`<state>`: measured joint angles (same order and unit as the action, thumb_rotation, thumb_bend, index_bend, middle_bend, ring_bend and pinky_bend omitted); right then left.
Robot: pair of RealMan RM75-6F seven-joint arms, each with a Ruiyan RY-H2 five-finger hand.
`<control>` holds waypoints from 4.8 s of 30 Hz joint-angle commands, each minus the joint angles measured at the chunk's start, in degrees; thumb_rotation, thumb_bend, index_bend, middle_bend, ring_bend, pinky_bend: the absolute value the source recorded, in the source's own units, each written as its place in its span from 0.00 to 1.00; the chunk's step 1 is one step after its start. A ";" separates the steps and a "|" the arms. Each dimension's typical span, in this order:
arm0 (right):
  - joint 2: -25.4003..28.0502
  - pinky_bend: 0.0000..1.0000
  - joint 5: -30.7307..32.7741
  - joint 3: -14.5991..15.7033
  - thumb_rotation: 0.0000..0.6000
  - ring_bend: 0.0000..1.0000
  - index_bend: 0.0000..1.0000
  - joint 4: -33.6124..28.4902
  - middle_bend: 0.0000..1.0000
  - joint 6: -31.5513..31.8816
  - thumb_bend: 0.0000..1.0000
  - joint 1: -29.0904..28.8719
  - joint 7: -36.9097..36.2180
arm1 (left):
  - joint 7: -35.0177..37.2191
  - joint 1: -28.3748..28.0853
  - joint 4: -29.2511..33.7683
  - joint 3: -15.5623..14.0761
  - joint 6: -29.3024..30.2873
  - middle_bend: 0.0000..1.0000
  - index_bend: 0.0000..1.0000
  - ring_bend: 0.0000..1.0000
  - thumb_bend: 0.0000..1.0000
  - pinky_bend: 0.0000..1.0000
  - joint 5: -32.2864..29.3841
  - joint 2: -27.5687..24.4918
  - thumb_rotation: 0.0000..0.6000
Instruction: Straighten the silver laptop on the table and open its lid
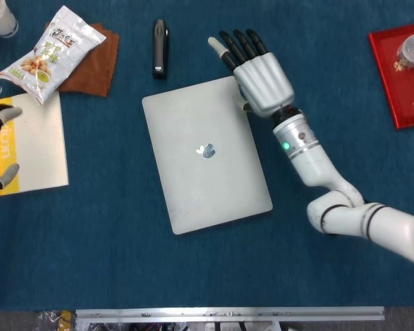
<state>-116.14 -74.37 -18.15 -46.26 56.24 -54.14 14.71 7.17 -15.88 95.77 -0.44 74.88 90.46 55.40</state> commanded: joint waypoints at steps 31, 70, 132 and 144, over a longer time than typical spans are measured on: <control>30.79 0.08 7.06 0.66 1.00 0.00 0.00 -29.38 0.05 7.02 0.13 12.72 10.55 | -19.49 -9.13 -4.94 -5.65 -14.00 0.02 0.01 0.00 0.27 0.07 11.54 16.19 1.00; 35.27 0.08 7.12 2.23 1.00 0.00 0.00 -26.80 0.05 7.53 0.13 15.19 4.51 | -21.88 -13.49 -11.32 -5.61 -19.36 0.00 0.00 0.00 0.27 0.05 6.29 32.28 1.00; 37.50 0.08 8.45 1.78 1.00 0.00 0.00 -26.99 0.05 9.05 0.13 16.68 4.11 | -17.88 -15.65 -14.78 -5.88 -17.76 0.00 0.00 0.00 0.27 0.05 3.77 39.57 1.00; 38.13 0.08 8.43 1.74 1.00 0.00 0.00 -26.78 0.05 9.26 0.13 17.16 3.38 | -19.35 -16.64 -14.01 -5.01 -18.88 0.00 0.00 0.00 0.27 0.05 2.69 40.90 1.00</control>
<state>-78.01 -65.94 -16.41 -73.03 65.50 -36.97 18.08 -12.12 -32.48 81.71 -5.49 56.06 93.20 96.25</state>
